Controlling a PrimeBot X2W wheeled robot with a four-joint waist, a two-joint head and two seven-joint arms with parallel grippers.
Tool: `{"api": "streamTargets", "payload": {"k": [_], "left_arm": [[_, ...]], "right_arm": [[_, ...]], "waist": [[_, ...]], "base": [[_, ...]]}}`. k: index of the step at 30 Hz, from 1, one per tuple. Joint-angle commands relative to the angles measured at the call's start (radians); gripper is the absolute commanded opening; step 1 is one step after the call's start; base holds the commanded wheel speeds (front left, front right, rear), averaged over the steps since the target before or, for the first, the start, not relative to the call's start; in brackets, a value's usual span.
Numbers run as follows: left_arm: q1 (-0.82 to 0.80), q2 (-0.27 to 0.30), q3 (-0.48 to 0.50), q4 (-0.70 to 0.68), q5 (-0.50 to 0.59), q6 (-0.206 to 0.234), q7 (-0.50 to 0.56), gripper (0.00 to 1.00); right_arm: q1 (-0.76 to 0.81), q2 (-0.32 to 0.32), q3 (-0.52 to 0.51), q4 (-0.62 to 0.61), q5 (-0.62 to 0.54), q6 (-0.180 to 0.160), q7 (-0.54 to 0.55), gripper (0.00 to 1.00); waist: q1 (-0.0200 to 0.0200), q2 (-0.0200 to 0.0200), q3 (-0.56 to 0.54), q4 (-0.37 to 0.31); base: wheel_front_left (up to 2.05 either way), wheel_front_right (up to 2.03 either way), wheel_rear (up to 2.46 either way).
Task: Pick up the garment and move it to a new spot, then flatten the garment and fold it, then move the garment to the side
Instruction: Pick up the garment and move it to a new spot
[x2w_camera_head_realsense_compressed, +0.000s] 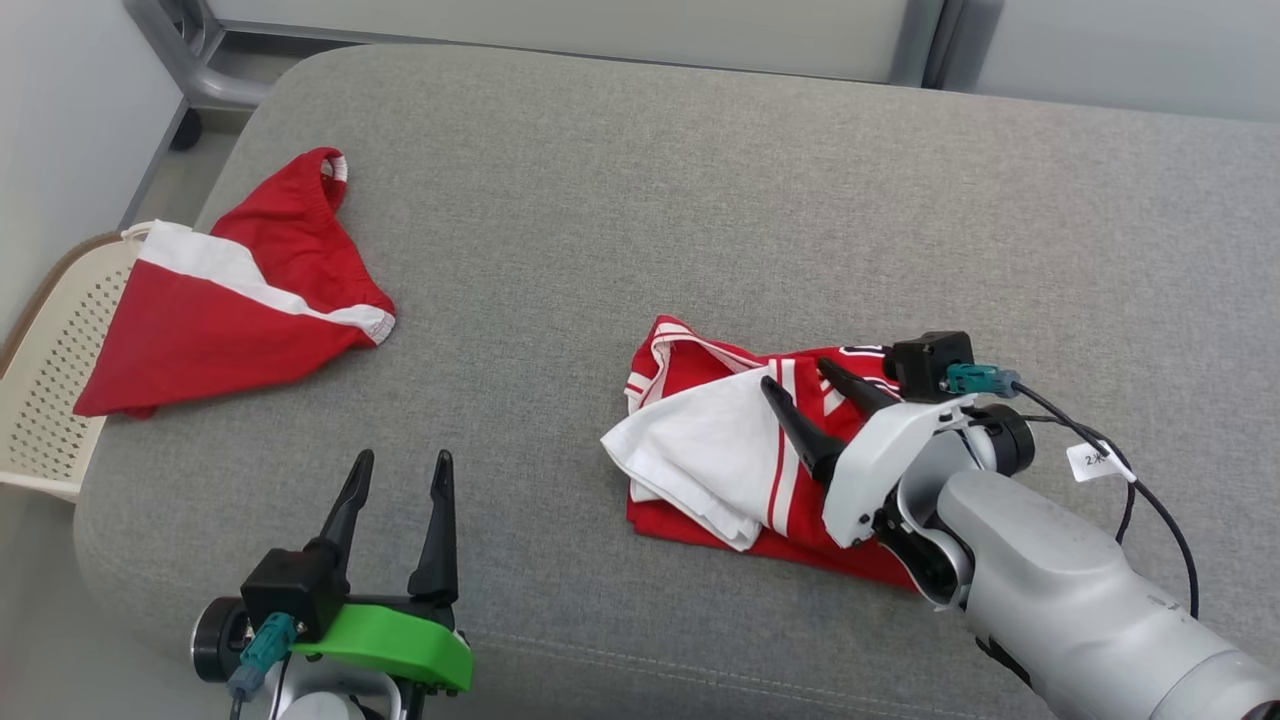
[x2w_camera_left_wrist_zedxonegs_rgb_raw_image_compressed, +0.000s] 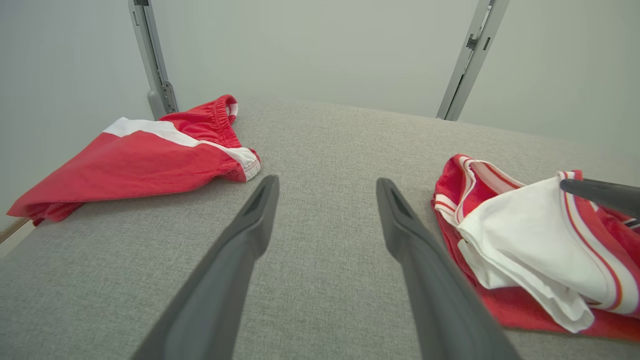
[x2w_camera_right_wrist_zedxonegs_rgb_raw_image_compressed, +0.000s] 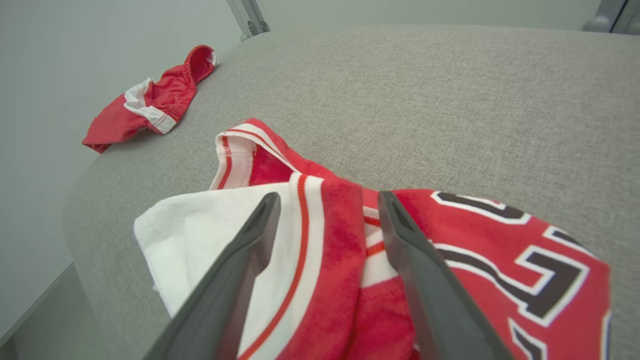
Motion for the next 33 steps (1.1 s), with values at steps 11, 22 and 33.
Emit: {"api": "streamTargets", "payload": {"k": [11, 22, 33], "left_arm": [[-0.013, 0.002, 0.002, -0.001, -0.012, 0.011, 0.001, 1.00], [0.002, 0.002, 0.008, 0.002, -0.004, 0.010, 0.001, 1.00], [0.009, 0.002, 0.011, 0.004, -0.005, 0.010, 0.001, 1.00]], "right_arm": [[-0.033, -0.003, 0.046, 0.034, 0.037, 0.000, -0.026, 0.00], [0.014, -0.063, 0.102, -0.121, 0.088, 0.000, -0.046, 0.00], [0.070, -0.143, 0.170, -0.342, 0.114, 0.000, -0.048, 0.00]], "waist": [[0.0000, 0.0000, 0.001, 0.005], [0.0000, 0.0000, -0.021, -0.015], [0.0000, 0.0000, -0.032, -0.027]], "base": [[0.00, 0.00, 0.00], [0.00, 0.00, 0.00], [0.00, 0.00, 0.00]]}}
